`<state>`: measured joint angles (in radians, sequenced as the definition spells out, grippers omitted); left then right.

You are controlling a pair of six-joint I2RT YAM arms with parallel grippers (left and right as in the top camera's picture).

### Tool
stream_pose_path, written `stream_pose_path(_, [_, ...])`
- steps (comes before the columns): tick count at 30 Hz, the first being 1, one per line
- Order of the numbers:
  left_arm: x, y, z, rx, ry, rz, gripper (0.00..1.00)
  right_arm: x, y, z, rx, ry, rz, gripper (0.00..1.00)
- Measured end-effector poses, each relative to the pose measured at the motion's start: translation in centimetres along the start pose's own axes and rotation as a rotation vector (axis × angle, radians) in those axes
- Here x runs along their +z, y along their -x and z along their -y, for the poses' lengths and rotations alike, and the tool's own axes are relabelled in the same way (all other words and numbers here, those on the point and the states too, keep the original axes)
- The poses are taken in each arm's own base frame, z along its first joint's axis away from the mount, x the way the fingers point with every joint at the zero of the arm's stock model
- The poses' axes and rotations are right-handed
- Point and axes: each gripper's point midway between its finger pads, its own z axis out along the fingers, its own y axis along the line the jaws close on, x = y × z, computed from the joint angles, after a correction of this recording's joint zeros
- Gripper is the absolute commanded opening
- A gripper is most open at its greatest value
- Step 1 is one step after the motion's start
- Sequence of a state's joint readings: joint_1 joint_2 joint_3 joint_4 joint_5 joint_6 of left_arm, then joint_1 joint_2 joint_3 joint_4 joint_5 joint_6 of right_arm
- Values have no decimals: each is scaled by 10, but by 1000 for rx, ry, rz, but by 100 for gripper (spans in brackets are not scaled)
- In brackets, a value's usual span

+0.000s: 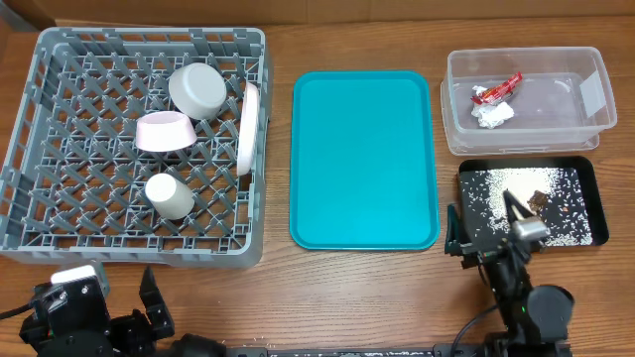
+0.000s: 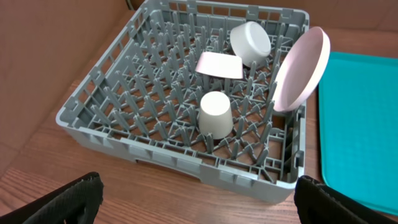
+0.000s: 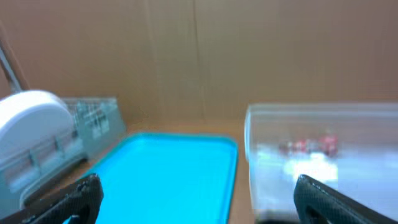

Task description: Sort waste into correct bins and load items into the dishwasher

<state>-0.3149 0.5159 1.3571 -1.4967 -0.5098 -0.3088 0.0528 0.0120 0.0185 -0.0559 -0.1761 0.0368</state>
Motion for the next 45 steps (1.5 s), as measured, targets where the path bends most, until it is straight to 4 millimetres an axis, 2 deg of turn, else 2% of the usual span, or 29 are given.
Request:
stream_pose_path(1, [0, 0, 0, 0, 0, 0, 100, 0, -5, 1, 5, -3, -22, 100])
stream_pose_path(8, [0, 0, 0, 0, 0, 0, 100, 0, -3, 6, 2, -31, -10, 100])
stream_pose_path(21, [0, 0, 0, 0, 0, 0, 100, -4, -1, 36, 75, -171, 4, 100])
stream_pose_path(45, [0, 0, 0, 0, 0, 0, 100, -5, -2, 40, 87, -193, 3, 100])
